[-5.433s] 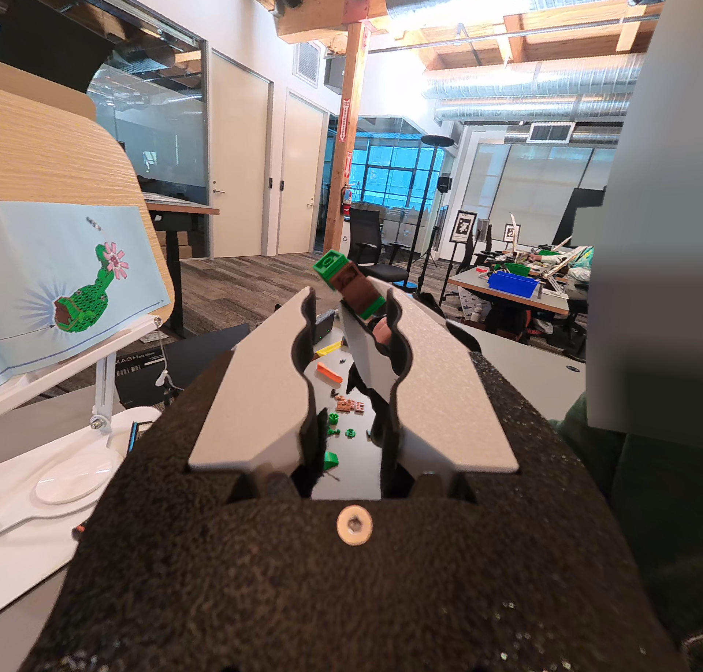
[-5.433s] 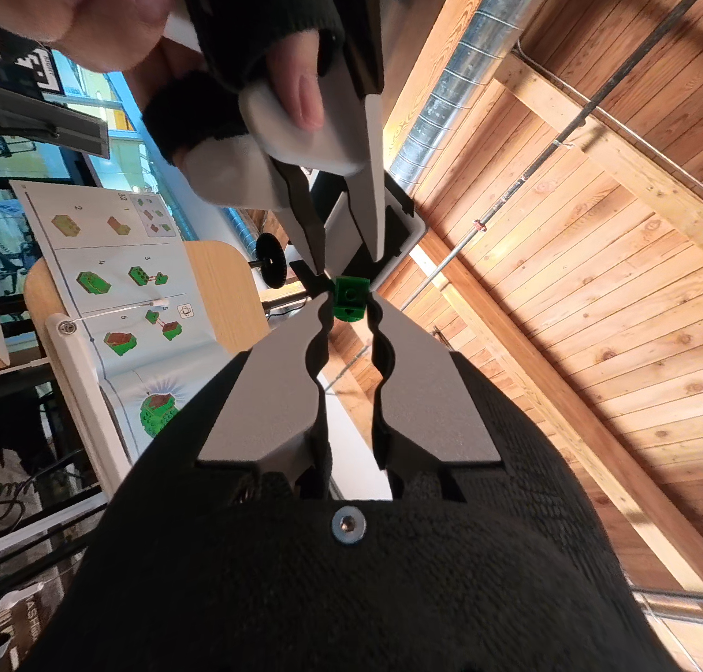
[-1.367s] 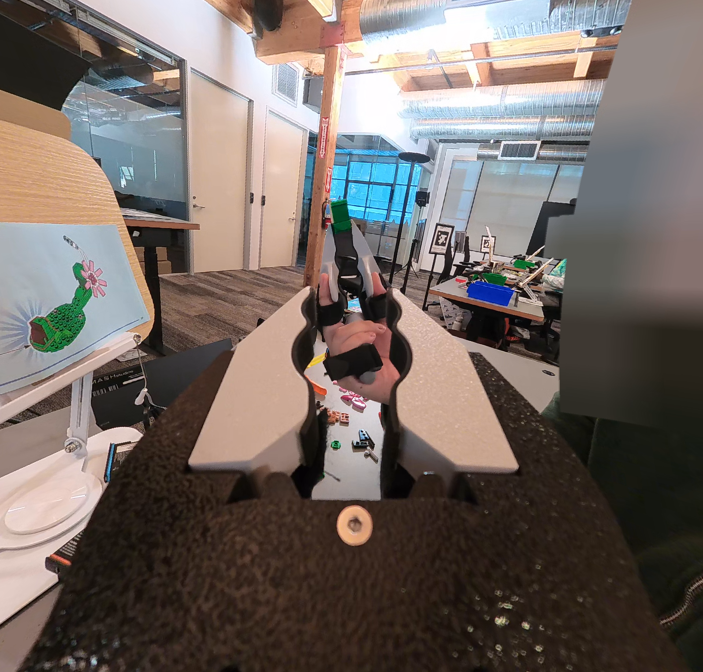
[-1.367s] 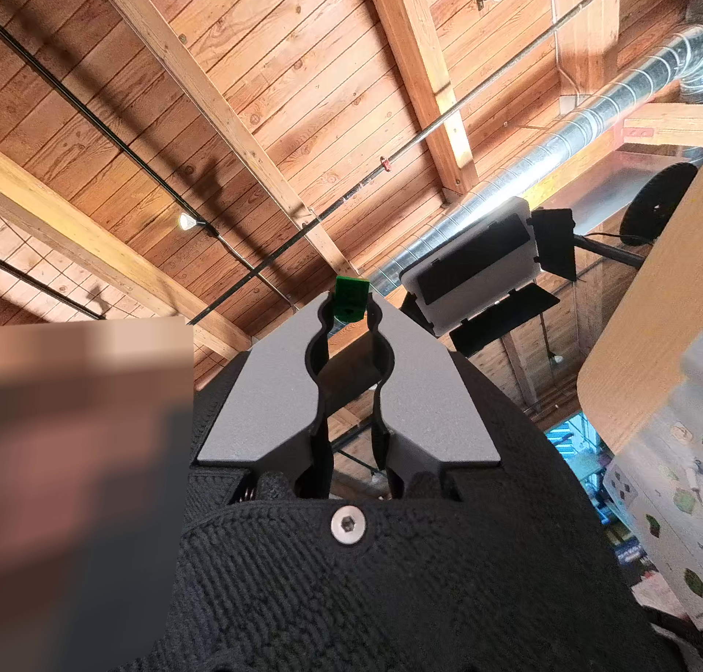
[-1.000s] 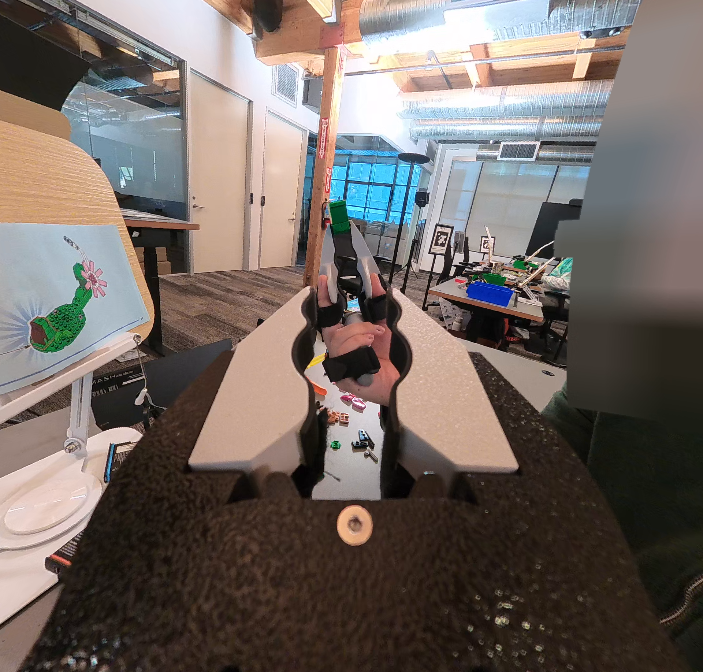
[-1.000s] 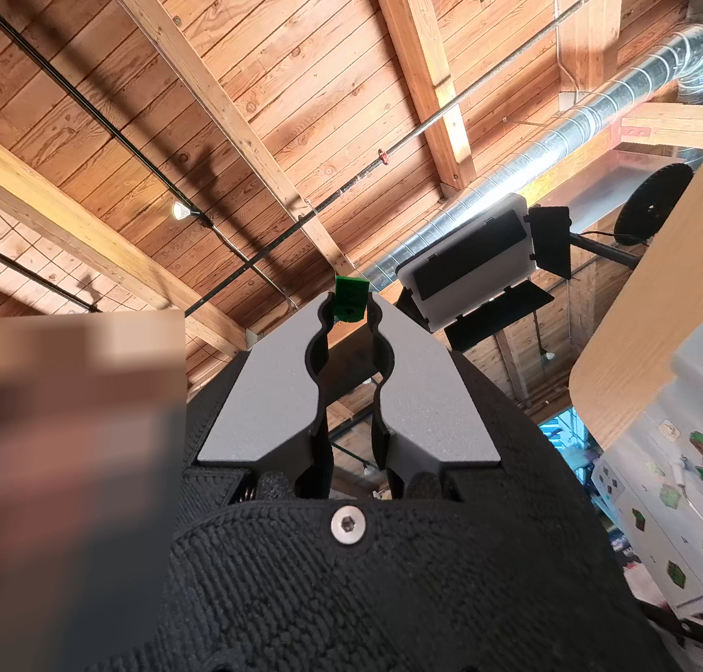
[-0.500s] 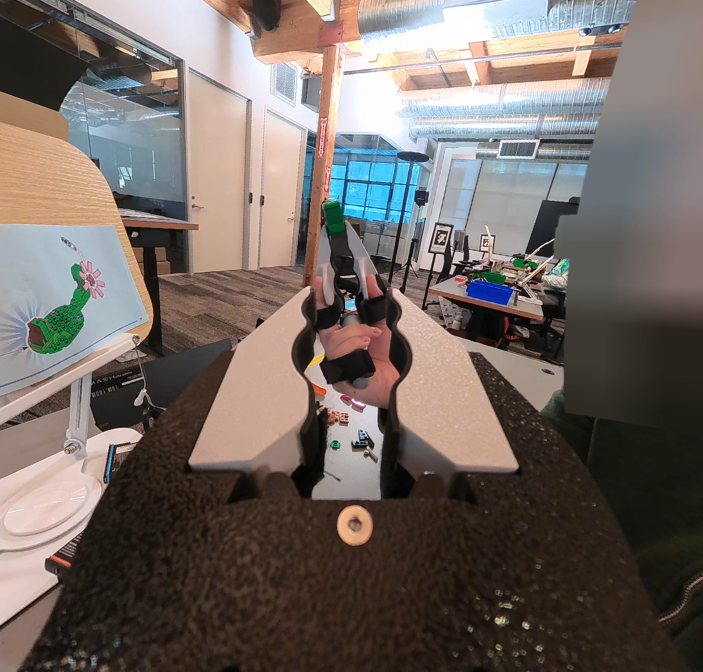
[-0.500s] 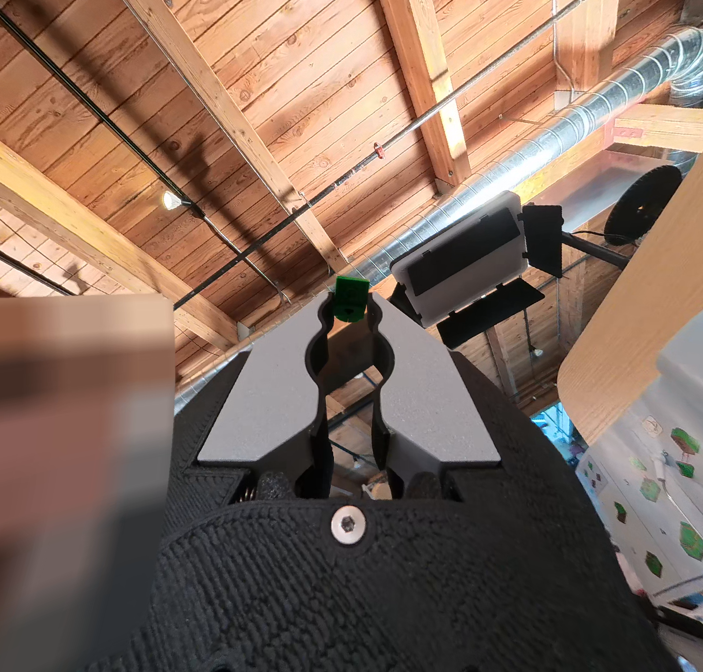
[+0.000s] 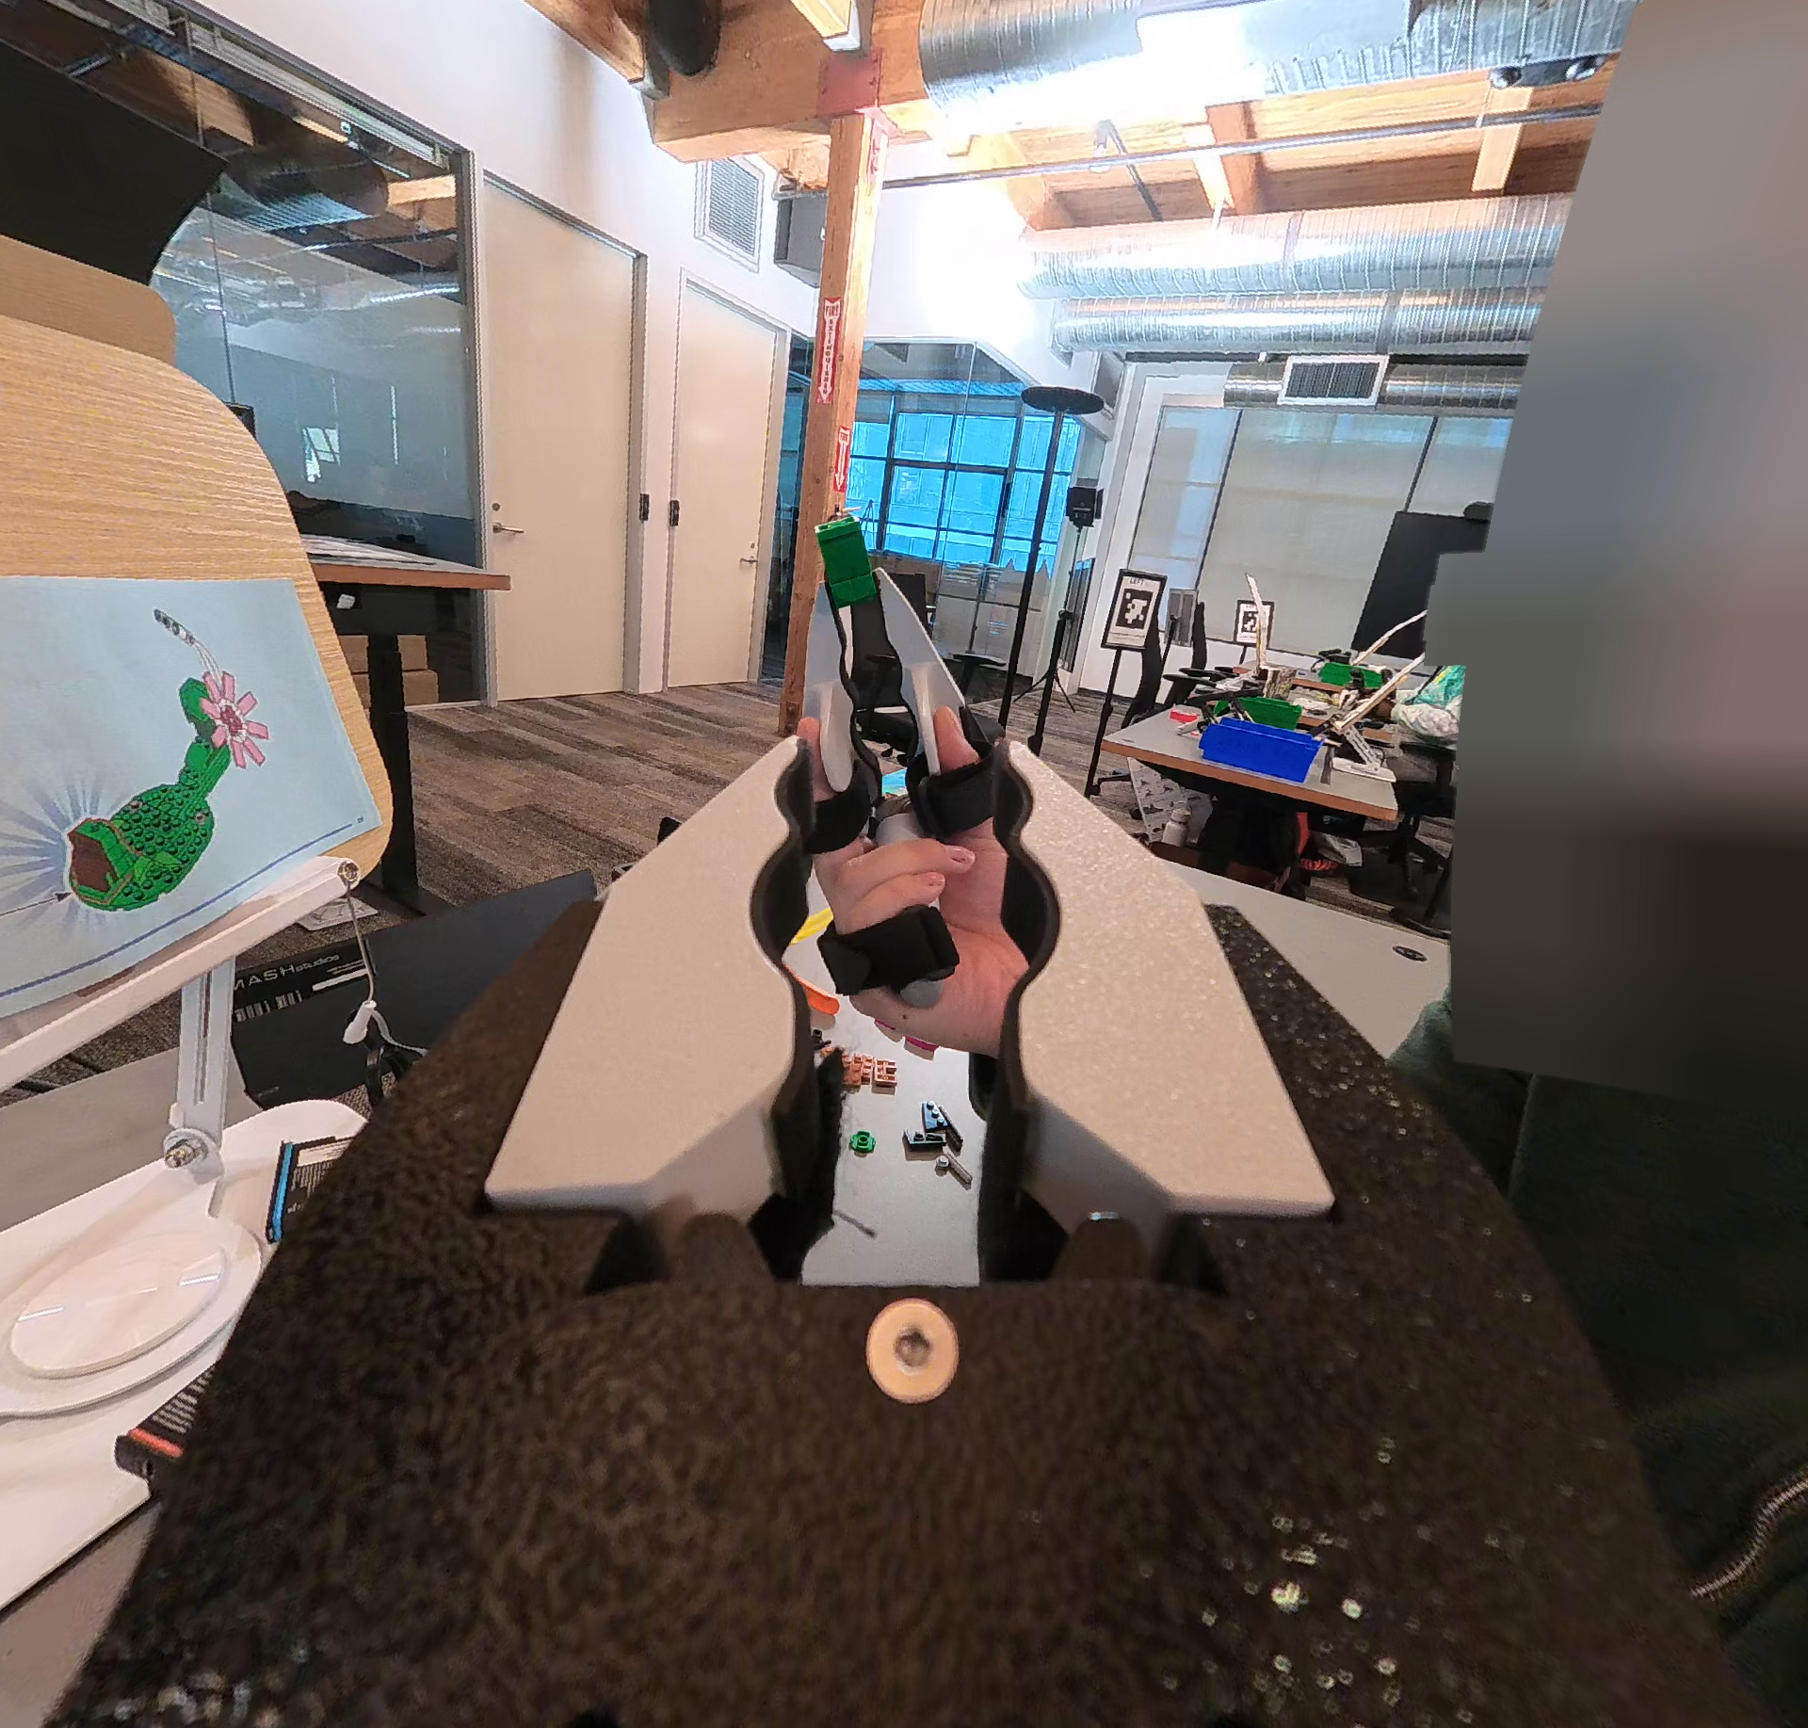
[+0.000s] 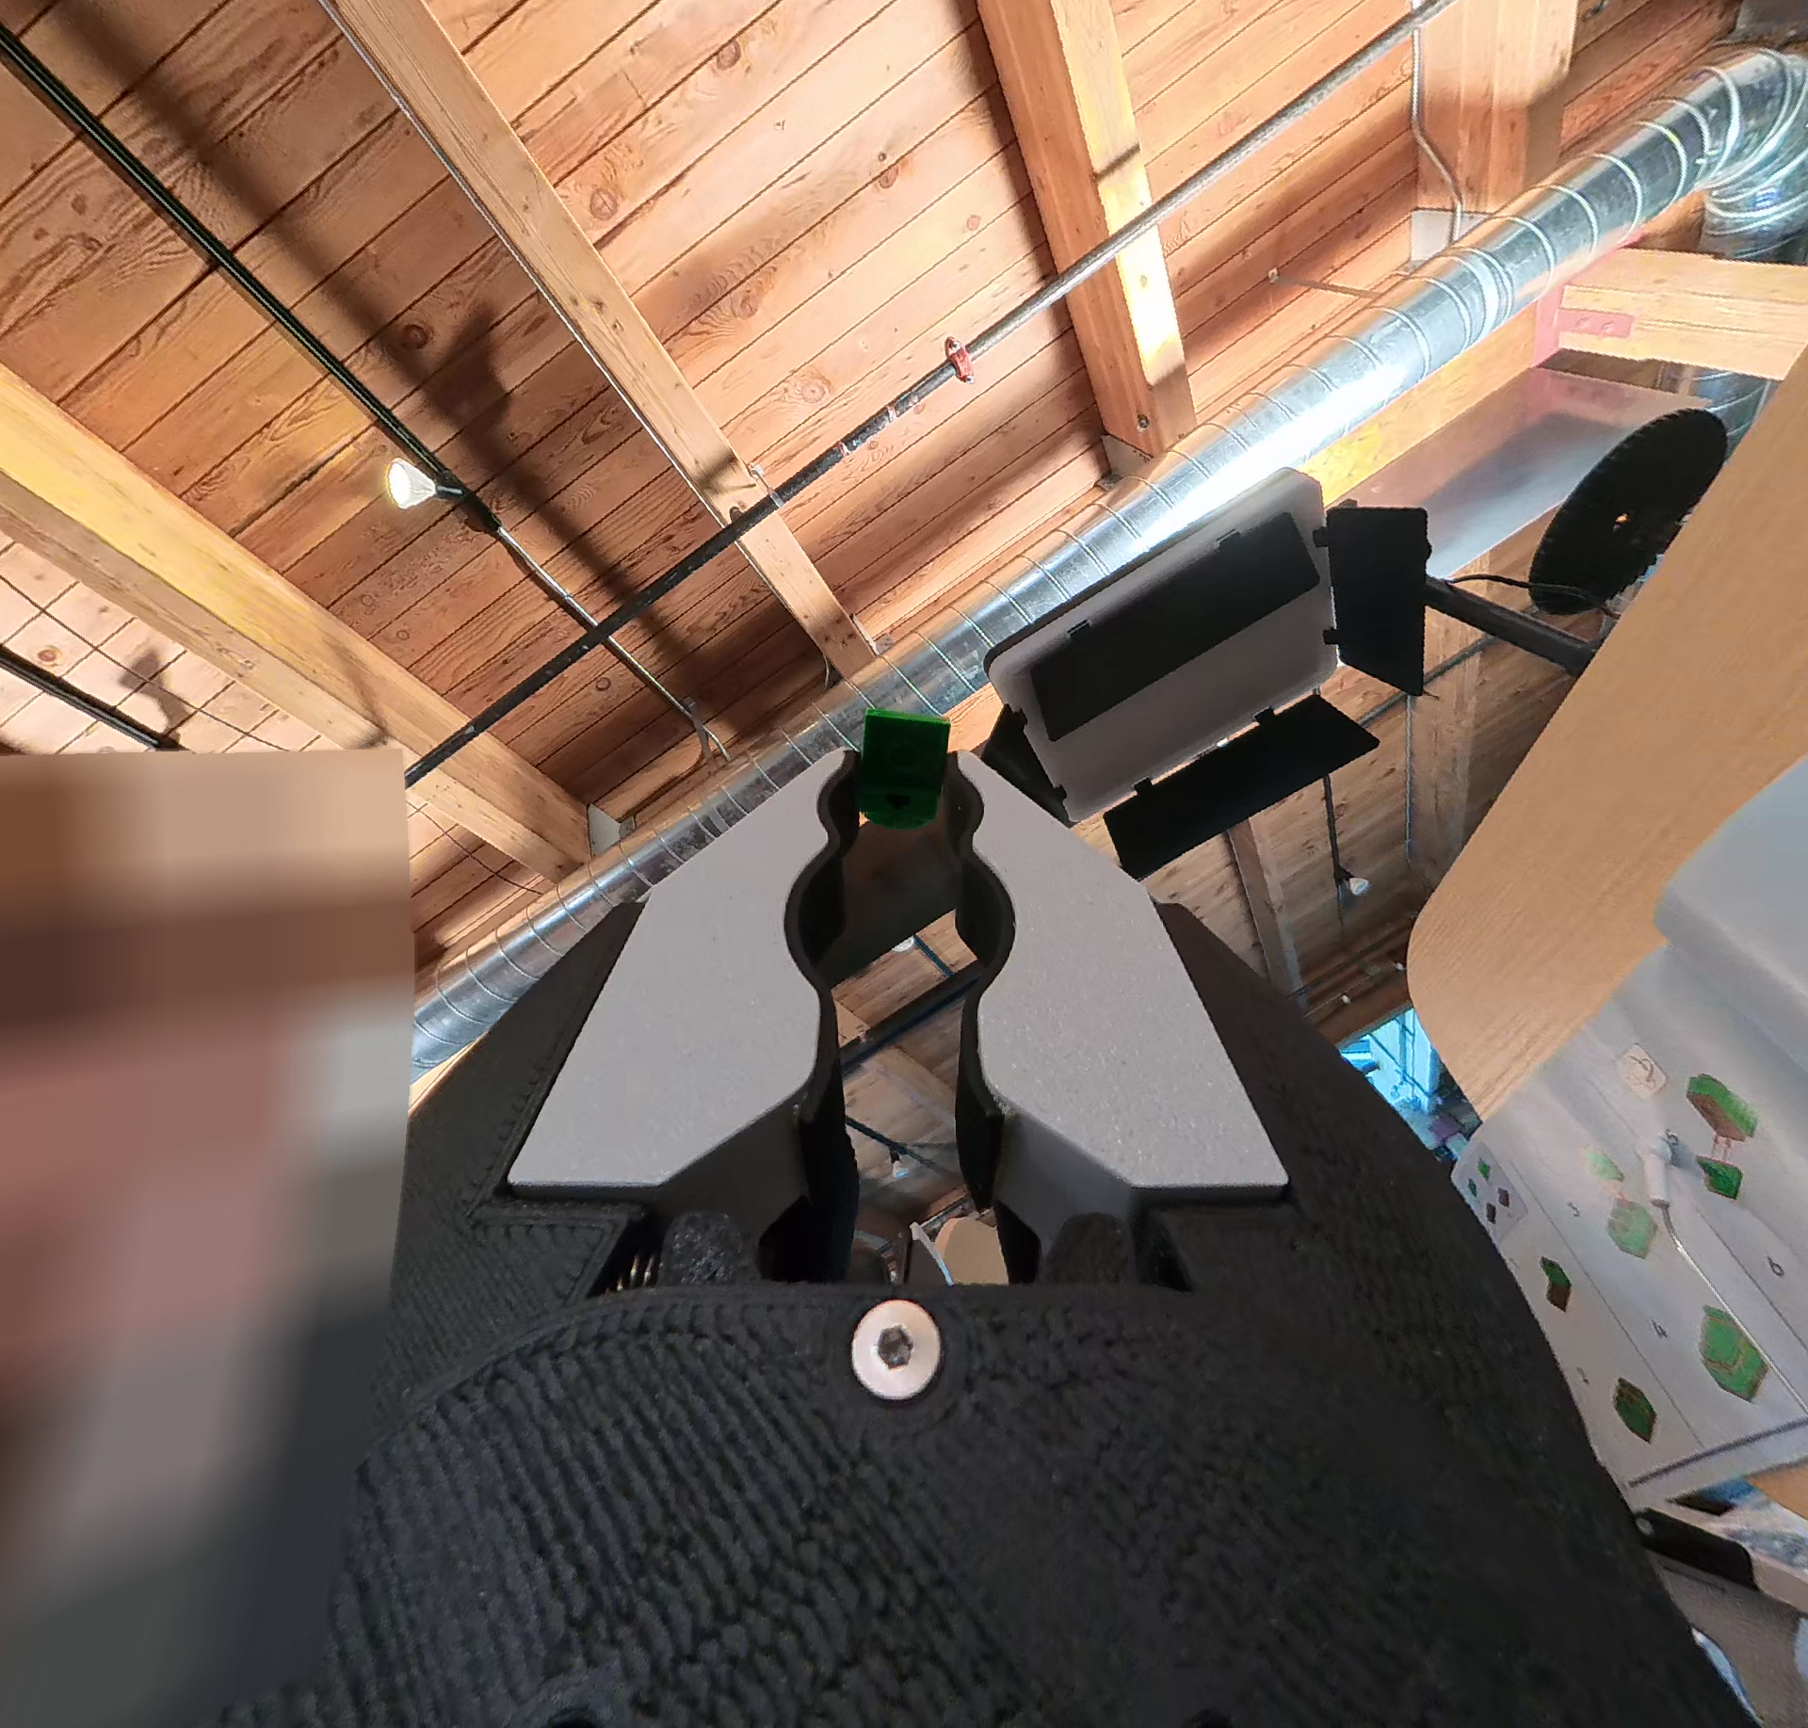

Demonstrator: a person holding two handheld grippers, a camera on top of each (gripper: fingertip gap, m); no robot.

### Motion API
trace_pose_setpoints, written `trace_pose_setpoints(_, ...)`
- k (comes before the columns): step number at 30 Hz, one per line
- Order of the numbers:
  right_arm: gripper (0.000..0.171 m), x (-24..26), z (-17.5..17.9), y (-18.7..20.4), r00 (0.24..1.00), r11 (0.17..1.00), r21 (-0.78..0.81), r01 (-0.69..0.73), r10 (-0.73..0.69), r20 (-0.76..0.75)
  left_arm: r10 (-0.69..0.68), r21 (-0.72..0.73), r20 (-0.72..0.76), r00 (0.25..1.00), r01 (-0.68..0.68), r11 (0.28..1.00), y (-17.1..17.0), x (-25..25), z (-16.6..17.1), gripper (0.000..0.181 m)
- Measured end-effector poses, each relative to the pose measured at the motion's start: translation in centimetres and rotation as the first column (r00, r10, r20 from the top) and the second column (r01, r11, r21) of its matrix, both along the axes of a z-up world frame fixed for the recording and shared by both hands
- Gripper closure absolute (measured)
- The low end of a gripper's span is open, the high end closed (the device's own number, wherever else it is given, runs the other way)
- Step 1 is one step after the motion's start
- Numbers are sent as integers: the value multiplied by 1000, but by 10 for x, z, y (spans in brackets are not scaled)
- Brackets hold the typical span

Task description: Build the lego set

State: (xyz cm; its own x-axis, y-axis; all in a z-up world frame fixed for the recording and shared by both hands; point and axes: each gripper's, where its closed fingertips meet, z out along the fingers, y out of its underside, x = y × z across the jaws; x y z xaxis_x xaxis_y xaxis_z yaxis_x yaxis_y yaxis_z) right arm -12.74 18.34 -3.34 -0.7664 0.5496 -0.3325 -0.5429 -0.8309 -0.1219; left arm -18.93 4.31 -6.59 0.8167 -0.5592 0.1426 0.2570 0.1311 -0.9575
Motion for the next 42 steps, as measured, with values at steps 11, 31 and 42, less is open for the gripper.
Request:
trace_pose_setpoints(11,156,-2,0,-1,1000,1000,7,3,-3,9,2,2,1,1000,-2,1000,-1,-1,1,148)
trace_pose_setpoints(31,156,-20,-1,-18,978,979,159,130,-153,141,2,1,-1,1000,-2,1000,-1,0,1,147)
trace_pose_setpoints(42,157,-44,-15,-89,536,194,809,555,-827,-169,136,-2,-136,981,-137,991,10,-8,-10,140)
